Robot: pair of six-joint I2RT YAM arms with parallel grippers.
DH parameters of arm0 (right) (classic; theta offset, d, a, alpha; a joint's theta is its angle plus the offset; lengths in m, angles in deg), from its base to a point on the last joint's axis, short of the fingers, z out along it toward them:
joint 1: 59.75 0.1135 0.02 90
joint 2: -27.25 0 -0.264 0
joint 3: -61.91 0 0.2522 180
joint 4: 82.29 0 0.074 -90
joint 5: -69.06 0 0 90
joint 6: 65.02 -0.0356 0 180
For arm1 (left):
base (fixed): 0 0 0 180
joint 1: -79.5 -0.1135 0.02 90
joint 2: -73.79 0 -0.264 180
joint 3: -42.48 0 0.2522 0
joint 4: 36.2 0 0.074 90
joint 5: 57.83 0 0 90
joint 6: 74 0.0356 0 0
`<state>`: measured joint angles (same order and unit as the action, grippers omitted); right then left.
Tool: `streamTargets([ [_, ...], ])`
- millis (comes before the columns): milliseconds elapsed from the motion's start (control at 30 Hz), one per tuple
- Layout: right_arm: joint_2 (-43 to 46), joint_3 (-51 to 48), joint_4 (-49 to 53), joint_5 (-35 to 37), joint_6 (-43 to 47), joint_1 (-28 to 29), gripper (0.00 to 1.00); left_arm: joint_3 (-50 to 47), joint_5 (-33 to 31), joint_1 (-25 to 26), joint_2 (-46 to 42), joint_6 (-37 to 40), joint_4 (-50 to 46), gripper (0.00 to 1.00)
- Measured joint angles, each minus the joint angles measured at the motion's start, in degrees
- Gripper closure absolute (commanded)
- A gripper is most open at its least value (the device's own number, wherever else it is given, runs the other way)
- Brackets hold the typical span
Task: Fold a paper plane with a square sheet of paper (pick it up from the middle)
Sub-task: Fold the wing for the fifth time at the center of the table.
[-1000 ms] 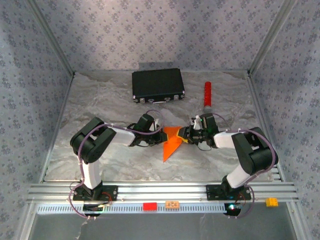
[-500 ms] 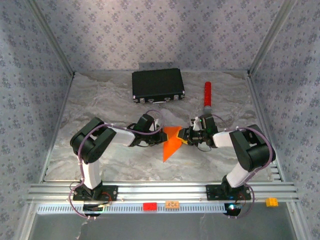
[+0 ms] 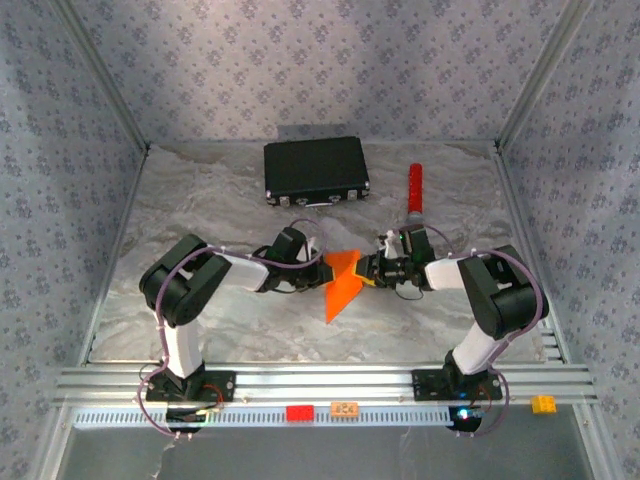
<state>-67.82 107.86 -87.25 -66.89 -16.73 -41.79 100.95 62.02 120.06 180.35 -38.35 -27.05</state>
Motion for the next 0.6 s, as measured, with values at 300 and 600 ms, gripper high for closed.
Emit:
streamTargets([
  [300, 0.0, 1.2, 4.1, -0.2, 4.3, 0.0, 0.78, 0.0, 0.9, -0.8, 0.1, 0.0, -0.2, 0.96],
  [600, 0.0, 2.1, 5.1, -0.4, 6.9, 0.7, 0.77, 0.0, 3.0, -1.4, 0.7, 0.7, 0.3, 0.96],
])
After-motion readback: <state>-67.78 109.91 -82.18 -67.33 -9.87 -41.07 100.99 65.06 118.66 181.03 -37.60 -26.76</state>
